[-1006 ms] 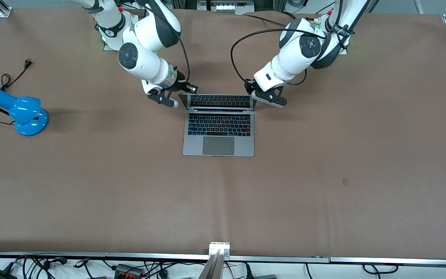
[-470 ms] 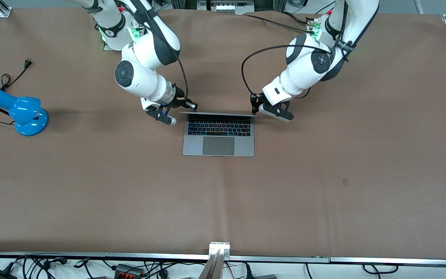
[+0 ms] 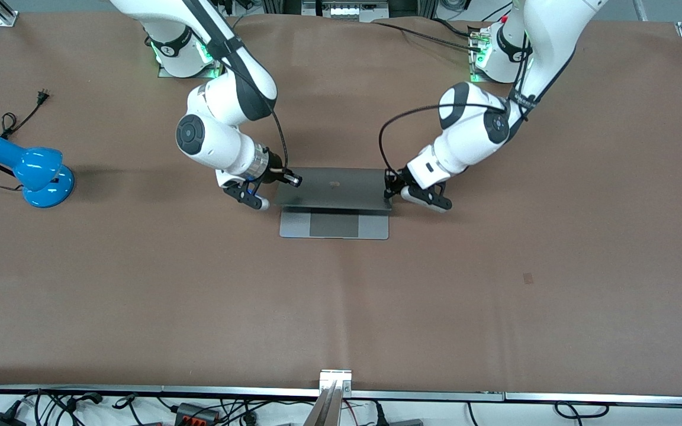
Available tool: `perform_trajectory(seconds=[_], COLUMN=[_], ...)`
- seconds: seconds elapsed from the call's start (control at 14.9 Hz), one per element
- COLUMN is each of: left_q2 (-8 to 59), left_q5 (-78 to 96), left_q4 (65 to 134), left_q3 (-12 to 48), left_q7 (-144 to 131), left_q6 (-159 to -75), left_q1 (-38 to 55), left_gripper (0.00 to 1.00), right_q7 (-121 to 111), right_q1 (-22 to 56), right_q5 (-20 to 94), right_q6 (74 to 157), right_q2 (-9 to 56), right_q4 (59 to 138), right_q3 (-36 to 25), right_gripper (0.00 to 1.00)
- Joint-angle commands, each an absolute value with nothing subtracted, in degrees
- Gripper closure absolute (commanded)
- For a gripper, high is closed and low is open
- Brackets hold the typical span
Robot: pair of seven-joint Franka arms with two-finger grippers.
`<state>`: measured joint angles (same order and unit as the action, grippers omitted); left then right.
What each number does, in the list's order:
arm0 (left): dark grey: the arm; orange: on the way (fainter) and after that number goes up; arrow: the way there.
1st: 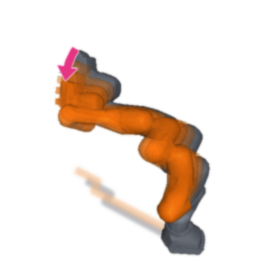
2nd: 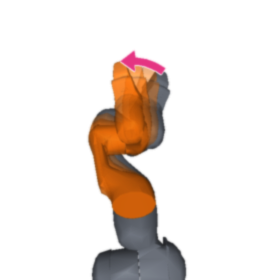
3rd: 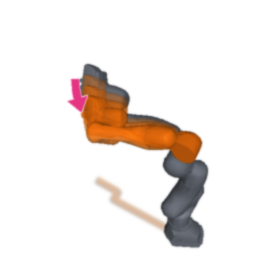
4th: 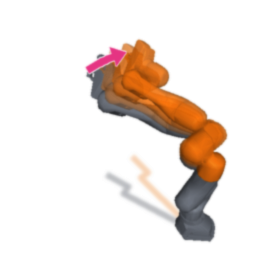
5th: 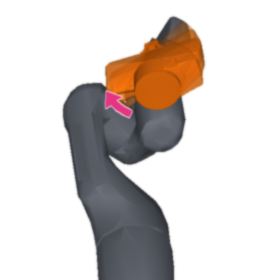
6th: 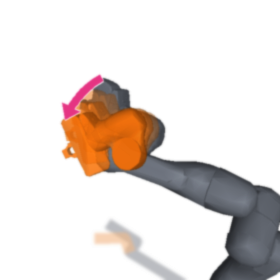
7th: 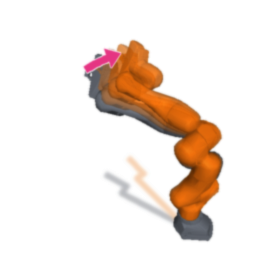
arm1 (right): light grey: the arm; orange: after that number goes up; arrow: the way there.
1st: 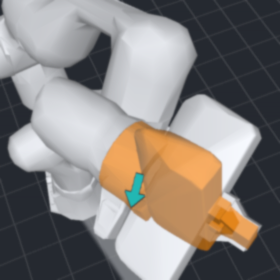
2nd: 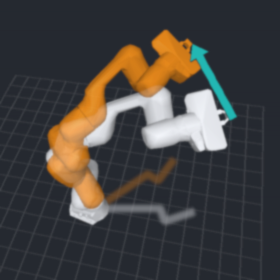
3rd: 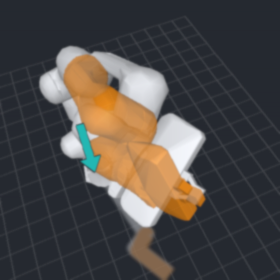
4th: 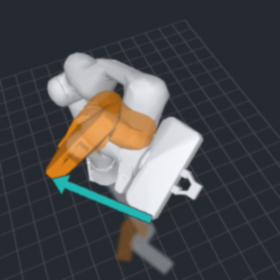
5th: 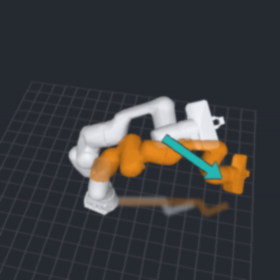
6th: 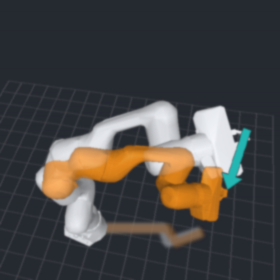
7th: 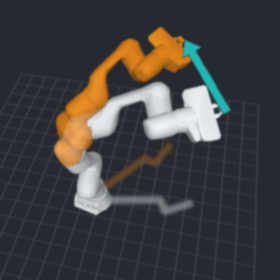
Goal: Close laptop with both arms from behind
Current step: 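Push the screen down with both grippers until the lid shuts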
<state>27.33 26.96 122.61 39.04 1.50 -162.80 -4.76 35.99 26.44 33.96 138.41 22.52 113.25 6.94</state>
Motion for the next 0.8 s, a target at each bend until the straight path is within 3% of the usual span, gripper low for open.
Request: perform_trajectory(seconds=[0.0, 0.74], left_q2=[34.0, 43.33], left_q5=[27.69, 27.69], left_q4=[117.87, 112.15], left_q3=[38.23, 31.2], left_q7=[4.75, 4.92], left_q6=[-166.45, -169.98], left_q1=[-4.04, 3.34], left_gripper=[0.99, 0.99], right_q7=[34.28, 31.47], right_q1=[25.14, 24.08], right_q5=[33.22, 32.7], right_q6=[138.25, 140.18], right_q2=[26.8, 35.24], right_q4=[109.17, 104.06], right_q3=[7.21, 6.94], right_gripper=[1.0, 1.0])
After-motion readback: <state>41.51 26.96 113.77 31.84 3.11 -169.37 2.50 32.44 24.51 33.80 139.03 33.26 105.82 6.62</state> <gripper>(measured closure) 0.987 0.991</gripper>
